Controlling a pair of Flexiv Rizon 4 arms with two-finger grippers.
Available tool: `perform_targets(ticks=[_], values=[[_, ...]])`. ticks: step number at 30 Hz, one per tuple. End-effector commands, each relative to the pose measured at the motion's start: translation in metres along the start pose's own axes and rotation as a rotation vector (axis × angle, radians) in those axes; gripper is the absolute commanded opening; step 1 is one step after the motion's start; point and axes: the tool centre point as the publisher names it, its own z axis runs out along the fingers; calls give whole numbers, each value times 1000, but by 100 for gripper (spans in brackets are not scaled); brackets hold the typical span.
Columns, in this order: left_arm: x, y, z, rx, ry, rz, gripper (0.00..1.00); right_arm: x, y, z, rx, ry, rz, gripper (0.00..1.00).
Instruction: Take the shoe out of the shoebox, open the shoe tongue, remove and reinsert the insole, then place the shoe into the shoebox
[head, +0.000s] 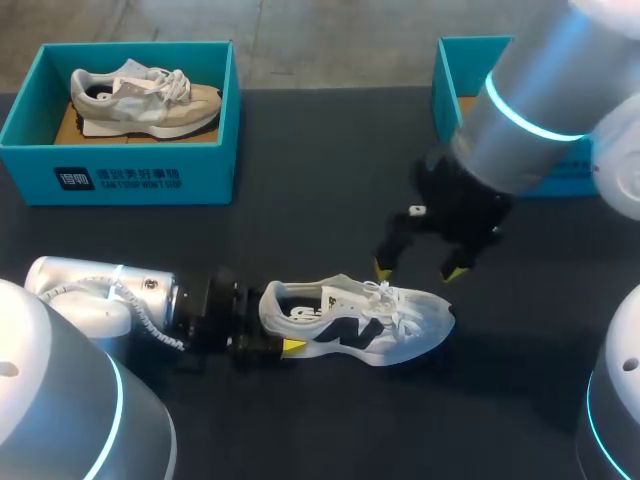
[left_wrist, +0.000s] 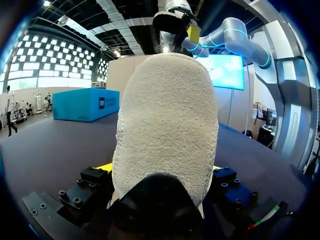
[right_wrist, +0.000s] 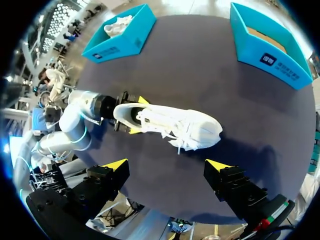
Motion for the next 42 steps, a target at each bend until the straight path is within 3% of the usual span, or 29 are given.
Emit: perform_targets(ticks=[1,6,15,20,32,34,42], values=[[0,0,-1,-2,3,0,0,36,26,19,73,-116,-5,100],[0,0,-1,-2,3,0,0,48,29,23,93,-187,20,100],[0,0,-1,-2,3,0,0,70,37,40,23,-240,24,100],[0,0,-1,-2,3,0,0,71,35,53,4,-282,81,100],[0,0,-1,-2,3,0,0,71,35,53,4,-282,81,100],[0,0,-1,-2,3,0,0,79,40,58,18,-349,92,100],[0,0,-1,-2,3,0,0,87,49,74,22,-432,123,100]])
